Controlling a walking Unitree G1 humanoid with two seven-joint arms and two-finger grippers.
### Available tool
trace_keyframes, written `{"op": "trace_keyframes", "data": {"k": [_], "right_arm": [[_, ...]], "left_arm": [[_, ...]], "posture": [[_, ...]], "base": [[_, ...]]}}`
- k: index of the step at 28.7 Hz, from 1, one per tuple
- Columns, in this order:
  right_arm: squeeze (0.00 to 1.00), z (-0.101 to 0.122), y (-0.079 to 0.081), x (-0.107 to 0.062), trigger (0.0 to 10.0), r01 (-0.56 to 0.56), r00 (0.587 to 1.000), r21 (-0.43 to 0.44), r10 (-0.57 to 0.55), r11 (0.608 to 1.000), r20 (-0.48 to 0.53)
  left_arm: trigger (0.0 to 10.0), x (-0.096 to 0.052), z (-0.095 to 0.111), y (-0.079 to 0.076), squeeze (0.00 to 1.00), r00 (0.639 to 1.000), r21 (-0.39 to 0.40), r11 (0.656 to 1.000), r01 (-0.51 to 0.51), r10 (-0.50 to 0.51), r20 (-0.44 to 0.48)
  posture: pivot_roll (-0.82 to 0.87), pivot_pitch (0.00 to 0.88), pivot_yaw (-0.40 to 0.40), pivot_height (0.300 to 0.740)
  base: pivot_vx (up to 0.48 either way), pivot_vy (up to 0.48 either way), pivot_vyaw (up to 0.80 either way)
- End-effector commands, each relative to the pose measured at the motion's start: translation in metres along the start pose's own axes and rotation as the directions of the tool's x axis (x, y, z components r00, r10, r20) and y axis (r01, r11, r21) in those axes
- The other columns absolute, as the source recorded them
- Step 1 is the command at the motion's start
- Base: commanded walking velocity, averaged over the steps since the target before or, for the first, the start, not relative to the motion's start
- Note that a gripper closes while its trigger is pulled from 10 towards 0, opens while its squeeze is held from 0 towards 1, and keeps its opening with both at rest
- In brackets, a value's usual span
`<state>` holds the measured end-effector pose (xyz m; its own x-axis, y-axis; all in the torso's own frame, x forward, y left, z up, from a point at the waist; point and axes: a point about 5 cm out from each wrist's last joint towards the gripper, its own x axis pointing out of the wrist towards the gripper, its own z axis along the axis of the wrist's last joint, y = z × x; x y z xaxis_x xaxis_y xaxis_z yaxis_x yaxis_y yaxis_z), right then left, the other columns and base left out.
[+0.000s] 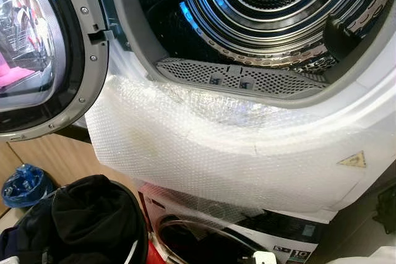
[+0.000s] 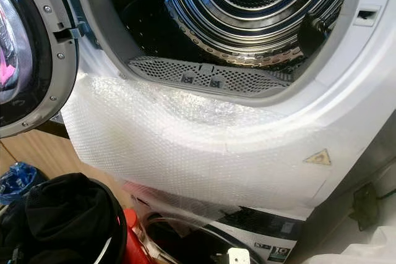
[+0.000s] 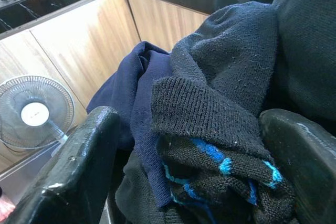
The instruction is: Clothes washing
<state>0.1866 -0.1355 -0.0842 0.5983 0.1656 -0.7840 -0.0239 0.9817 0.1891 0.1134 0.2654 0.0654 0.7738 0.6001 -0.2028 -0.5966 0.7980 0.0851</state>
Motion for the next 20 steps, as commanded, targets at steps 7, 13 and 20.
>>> {"op": "trace_keyframes", "data": {"k": [7,13,20], "right_arm": [[0.00,0.0029,0.0030,0.0010,10.0,-0.013,1.000,-0.014,0.014,1.000,0.004],[0.00,0.0024,0.0018,0.0007,10.0,-0.013,1.000,-0.018,0.013,1.000,0.003],[0.00,0.0024,0.0015,0.0006,10.0,-0.021,1.000,-0.038,0.021,0.999,-0.003]], "left_arm": [[0.0,-0.0013,-0.0042,-0.0018,0.00,1.000,0.017,1.000,0.011,-0.010,-0.015],[0.0,-0.0020,-0.0040,-0.0023,0.00,1.000,0.016,1.000,0.011,-0.011,-0.014],[0.0,-0.0032,-0.0047,-0.0031,0.00,0.999,0.044,0.998,0.037,-0.036,-0.015]], "posture": [[0.37,0.000,0.047,0.740],[0.37,0.000,0.046,0.740],[0.38,0.000,0.038,0.740]], "base": [[0.000,0.000,0.00],[0.000,0.000,0.00],[0.000,0.000,0.00]]}}
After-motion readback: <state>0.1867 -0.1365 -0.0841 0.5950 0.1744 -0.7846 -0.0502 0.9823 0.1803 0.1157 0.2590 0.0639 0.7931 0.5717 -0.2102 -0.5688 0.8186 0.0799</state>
